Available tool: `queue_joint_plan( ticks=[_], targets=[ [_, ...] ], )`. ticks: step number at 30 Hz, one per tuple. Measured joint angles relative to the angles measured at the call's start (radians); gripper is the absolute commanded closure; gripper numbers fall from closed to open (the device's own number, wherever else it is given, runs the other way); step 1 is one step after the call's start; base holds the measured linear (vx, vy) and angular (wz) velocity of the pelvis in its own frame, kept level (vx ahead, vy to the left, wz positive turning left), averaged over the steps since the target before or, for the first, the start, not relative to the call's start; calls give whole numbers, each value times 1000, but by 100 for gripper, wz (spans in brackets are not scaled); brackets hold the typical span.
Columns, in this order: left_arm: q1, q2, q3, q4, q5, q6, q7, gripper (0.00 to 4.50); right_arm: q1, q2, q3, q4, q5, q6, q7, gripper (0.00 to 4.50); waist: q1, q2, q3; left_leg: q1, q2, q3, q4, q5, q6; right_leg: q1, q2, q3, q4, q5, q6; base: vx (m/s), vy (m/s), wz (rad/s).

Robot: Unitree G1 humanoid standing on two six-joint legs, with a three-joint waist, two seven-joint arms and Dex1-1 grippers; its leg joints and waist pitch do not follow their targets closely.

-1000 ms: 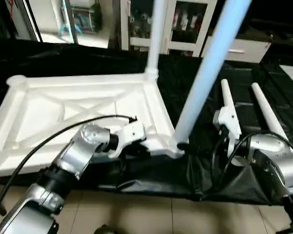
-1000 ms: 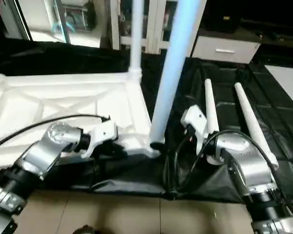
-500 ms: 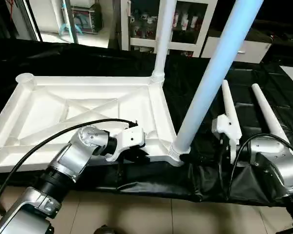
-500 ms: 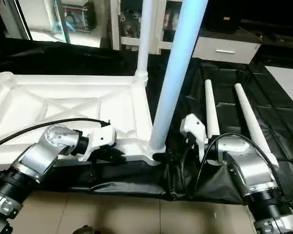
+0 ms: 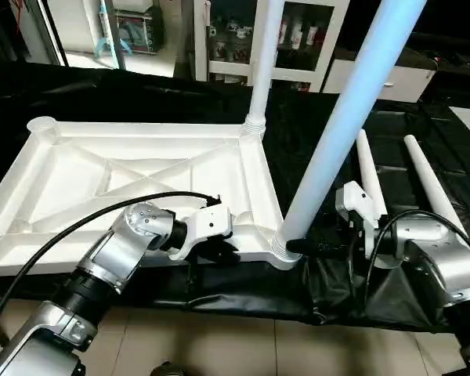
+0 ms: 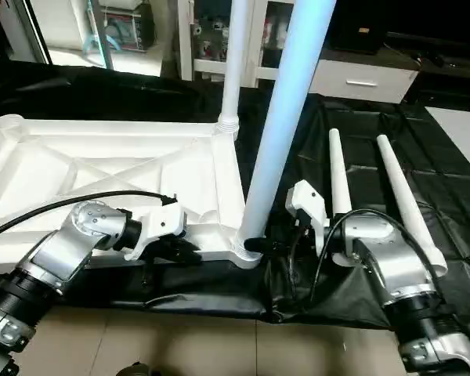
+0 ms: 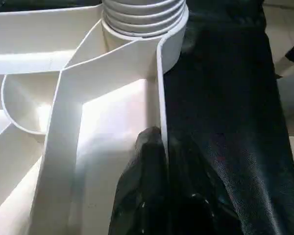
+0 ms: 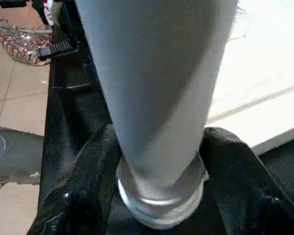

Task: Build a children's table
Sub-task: Rotate leg to tighten

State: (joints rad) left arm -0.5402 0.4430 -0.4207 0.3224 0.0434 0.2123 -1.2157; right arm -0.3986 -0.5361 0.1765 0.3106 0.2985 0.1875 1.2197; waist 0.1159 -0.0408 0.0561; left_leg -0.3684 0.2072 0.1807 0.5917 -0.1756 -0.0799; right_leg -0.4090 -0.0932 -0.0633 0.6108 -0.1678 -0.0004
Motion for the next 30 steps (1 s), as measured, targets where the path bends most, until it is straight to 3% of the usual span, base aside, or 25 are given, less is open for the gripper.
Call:
queue_joint_plan(
  ticks=[7, 16, 20, 23, 30],
  targets=[
    [0, 3, 0, 0, -1, 0, -3, 450, -7, 7, 0, 20, -2, -15, 7, 251, 0, 0, 0, 1, 0, 0, 0, 0, 0, 0, 0, 0, 0, 0, 0, 0, 0, 0],
    [0, 2, 3, 6, 0, 4, 2, 450, -8, 45, -13, 57, -15, -33, -19, 257, -5, -3, -2, 3, 0, 0, 0, 0, 0, 2, 0, 0, 1, 0, -1, 0, 0, 0],
    [-36, -58, 53, 98, 20, 71, 123, 450, -63, 155, -32, 164, -53, -35, -259, 257, -31, -5, -4, 11, -1, -2, 0, 0, 0, 6, 0, -1, -1, -1, 2, -27, -1, -3],
    [-65, -105, 61, 143, 29, 112, 197, 450, -81, 213, -64, 208, -59, -18, -387, 257, -35, -5, -4, 14, -1, -5, 1, 0, 0, 8, 0, -2, -4, -1, 2, 0, 0, 0],
    [-184, -273, 124, 317, 43, 258, 478, 450, -227, 401, -128, 406, -116, -24, -867, 258, -63, -2, -2, 10, -2, -12, 0, 0, 0, 7, 0, -12, -24, -1, 2, 0, 0, 0]
  ],
)
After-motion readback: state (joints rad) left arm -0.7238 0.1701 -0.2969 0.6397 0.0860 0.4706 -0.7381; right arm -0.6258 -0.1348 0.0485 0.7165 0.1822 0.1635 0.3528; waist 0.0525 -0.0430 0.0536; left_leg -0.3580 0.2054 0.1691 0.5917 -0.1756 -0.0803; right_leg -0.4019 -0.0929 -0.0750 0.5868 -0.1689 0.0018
